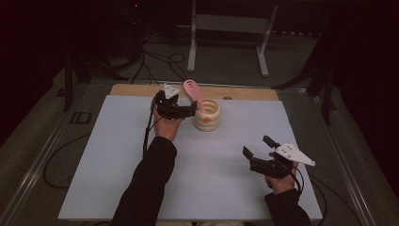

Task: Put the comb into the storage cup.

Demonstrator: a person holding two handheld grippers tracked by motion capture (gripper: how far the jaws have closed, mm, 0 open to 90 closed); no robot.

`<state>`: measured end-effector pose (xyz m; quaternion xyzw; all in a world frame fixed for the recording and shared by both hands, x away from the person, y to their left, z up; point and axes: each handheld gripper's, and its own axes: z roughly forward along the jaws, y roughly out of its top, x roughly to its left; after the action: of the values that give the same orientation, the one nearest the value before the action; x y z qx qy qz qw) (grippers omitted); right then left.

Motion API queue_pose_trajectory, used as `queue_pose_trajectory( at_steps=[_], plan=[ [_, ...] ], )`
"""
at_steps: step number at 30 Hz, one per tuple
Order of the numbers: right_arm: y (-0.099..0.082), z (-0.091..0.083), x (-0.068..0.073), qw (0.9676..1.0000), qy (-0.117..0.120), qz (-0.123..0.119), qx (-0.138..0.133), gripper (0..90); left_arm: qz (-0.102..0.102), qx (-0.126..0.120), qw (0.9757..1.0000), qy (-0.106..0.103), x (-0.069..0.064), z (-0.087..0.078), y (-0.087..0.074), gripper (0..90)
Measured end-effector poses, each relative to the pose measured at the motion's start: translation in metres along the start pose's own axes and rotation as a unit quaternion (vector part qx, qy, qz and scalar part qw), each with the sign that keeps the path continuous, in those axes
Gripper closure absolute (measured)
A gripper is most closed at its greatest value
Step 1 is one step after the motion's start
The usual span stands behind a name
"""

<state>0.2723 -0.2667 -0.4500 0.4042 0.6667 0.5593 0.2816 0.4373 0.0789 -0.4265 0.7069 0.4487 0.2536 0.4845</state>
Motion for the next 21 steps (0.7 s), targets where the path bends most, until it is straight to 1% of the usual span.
queue_pose_trajectory(
  at_steps=[1,2,3,4,5,7,8,9,10,11,12,14,15,16,18,19,21],
  plan=[
    [0.0,0.0,0.0,1.0,0.0,-0.001,0.001,8.7,0.002,0.003,1.0,-0.002,0.003,-0.005,-0.002,0.2],
    [0.0,0.0,0.0,1.0,0.0,-0.001,0.001,8.7,0.002,0.003,1.0,-0.002,0.003,-0.005,-0.002,0.2],
    [-0.001,0.001,0.0,1.0,0.0,-0.001,0.001,8.7,0.006,0.004,1.0,-0.002,0.006,-0.01,-0.003,0.2],
    [-0.001,0.001,0.0,1.0,0.0,-0.001,0.001,8.7,0.006,0.004,1.0,-0.002,0.006,-0.01,-0.003,0.3],
    [-0.001,0.001,0.0,1.0,0.0,-0.001,0.001,8.7,0.004,0.009,0.9999,0.0,0.009,-0.016,-0.006,0.3],
    [-0.001,0.001,0.001,1.0,0.001,0.0,0.002,8.7,0.004,0.011,0.9999,0.0,0.013,-0.022,-0.009,0.3],
    [-0.001,0.001,0.001,1.0,0.0,0.0,0.002,8.7,0.005,0.011,0.9999,0.0,0.014,-0.025,-0.01,0.3],
    [-0.001,0.001,0.001,1.0,0.0,0.0,0.002,8.7,0.005,0.011,0.9999,0.0,0.014,-0.025,-0.01,0.3],
    [-0.001,0.001,0.001,1.0,0.001,-0.001,0.002,8.7,0.004,0.009,0.9999,-0.003,0.017,-0.032,-0.014,0.3],
    [-0.001,0.001,0.001,1.0,0.001,-0.001,0.002,8.7,0.004,0.009,0.9999,-0.003,0.017,-0.032,-0.014,0.3],
    [-0.001,0.001,0.001,1.0,0.0,-0.003,0.004,8.7,0.009,0.011,0.9999,-0.007,0.019,-0.038,-0.018,0.3],
    [-0.001,0.001,0.001,1.0,0.001,-0.003,0.004,8.7,0.011,0.012,0.9998,-0.007,0.02,-0.04,-0.019,0.2],
    [-0.001,0.001,0.001,1.0,0.001,-0.004,0.004,8.7,0.019,0.017,0.9996,-0.008,0.023,-0.047,-0.023,0.2],
    [-0.001,0.001,0.002,1.0,0.001,-0.004,0.004,8.7,0.02,0.017,0.9996,-0.007,0.024,-0.051,-0.025,0.2],
    [-0.001,0.001,0.002,1.0,0.001,-0.004,0.004,8.7,0.02,0.017,0.9996,-0.007,0.024,-0.051,-0.025,0.3],
    [-0.001,0.001,0.002,1.0,0.001,-0.004,0.004,8.7,0.027,0.019,0.9994,-0.009,0.027,-0.061,-0.031,0.3],
    [-0.001,0.002,0.003,1.0,0.001,-0.005,0.006,8.7,0.034,0.021,0.9992,-0.01,0.028,-0.068,-0.035,0.3]
  ],
)
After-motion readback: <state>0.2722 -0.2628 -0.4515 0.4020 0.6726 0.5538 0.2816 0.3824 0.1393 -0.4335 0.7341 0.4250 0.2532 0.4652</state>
